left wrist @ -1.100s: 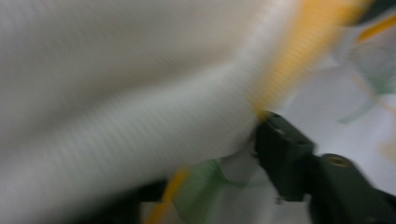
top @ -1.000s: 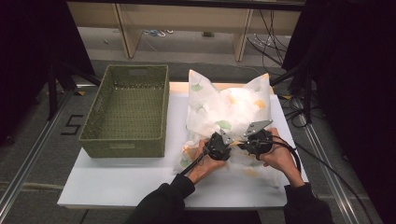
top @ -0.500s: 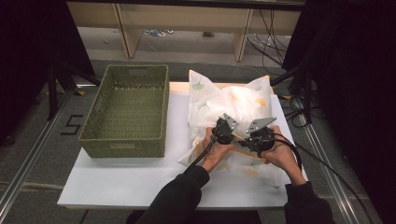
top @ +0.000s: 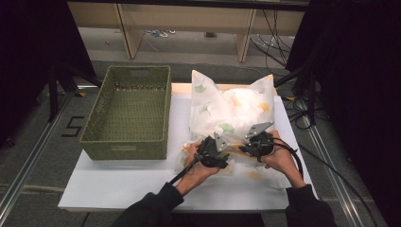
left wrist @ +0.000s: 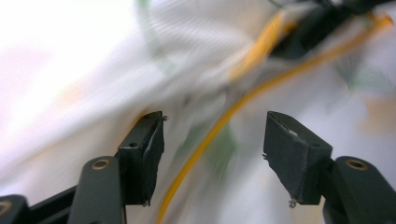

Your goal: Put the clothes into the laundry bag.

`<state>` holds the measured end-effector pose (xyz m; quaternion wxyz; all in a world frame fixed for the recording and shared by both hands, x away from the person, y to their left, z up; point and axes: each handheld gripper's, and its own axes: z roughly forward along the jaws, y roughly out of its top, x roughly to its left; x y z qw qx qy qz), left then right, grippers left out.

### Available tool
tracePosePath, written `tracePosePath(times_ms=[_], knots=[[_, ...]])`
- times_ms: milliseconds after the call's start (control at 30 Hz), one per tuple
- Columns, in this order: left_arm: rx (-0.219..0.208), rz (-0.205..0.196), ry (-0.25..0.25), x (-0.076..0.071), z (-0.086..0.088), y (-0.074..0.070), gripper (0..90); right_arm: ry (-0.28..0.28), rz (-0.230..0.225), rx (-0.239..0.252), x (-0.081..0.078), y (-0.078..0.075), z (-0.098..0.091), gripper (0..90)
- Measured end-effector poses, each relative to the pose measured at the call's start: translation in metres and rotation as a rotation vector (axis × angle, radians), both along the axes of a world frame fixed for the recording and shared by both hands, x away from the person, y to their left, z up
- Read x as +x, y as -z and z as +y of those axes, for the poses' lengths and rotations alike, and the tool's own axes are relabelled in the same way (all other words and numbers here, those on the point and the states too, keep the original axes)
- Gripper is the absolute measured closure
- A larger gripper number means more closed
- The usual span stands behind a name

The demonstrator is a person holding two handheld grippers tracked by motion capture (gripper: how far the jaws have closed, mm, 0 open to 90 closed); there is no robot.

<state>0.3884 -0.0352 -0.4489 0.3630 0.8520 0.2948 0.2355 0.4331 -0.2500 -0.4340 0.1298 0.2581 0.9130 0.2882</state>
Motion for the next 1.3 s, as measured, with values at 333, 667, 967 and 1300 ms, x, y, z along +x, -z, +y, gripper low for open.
tracePosePath(times_ms=[333,667,967,1300], knots=[[0.088,-0.062,-0.170,-0.034,0.092,-0.004,30.1,-0.011,-0.011,0.003,0.000,-0.002,-0.003,89.5],[0.012,0.087,-0.138,-0.010,0.089,0.040,32.5,-0.023,0.001,0.011,-0.001,-0.003,-0.013,89.5],[-0.209,0.097,-0.084,-0.018,0.111,0.021,86.8,-0.069,0.053,-0.050,-0.003,0.017,-0.002,89.5],[-0.244,0.228,-0.002,-0.046,0.111,0.025,71.5,-0.065,0.061,-0.105,-0.001,0.023,-0.004,88.9]])
